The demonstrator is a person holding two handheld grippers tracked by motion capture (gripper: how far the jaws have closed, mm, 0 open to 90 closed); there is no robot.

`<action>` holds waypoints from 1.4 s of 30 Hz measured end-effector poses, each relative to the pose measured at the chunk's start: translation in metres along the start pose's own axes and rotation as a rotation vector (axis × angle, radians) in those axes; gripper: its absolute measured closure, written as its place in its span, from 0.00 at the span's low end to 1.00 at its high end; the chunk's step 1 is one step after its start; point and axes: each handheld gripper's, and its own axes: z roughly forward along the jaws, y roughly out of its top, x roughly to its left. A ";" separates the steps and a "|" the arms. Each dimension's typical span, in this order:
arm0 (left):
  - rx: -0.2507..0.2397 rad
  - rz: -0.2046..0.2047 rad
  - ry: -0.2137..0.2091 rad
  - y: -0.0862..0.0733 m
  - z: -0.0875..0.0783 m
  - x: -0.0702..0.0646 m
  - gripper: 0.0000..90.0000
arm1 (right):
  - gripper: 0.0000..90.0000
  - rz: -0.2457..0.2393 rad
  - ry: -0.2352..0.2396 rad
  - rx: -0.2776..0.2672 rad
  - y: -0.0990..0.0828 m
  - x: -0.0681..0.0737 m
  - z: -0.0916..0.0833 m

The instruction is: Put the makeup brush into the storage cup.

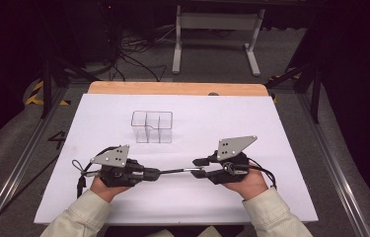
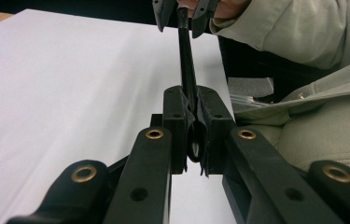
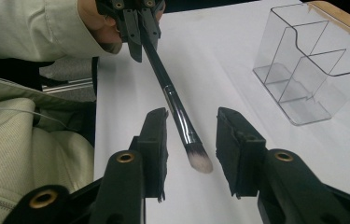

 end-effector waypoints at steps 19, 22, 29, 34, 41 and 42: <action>0.001 0.005 -0.027 -0.001 0.000 0.001 0.92 | 0.89 -0.047 0.049 0.036 -0.001 0.003 0.003; 0.005 0.009 -0.036 -0.002 0.000 0.002 0.92 | 0.91 -0.052 0.068 0.051 -0.002 0.003 0.004; 0.001 0.006 -0.047 -0.003 -0.001 0.002 0.92 | 0.93 -0.055 0.107 0.040 -0.001 0.002 0.004; 0.000 0.005 -0.055 -0.003 0.000 0.003 0.91 | 0.93 -0.059 0.127 0.035 -0.001 0.002 0.003; 0.000 0.000 -0.066 -0.004 0.000 0.003 0.91 | 0.94 -0.061 0.142 0.035 -0.001 0.002 0.002; 0.000 0.004 -0.066 -0.004 0.000 0.004 0.91 | 0.94 -0.062 0.142 0.033 -0.001 0.002 0.002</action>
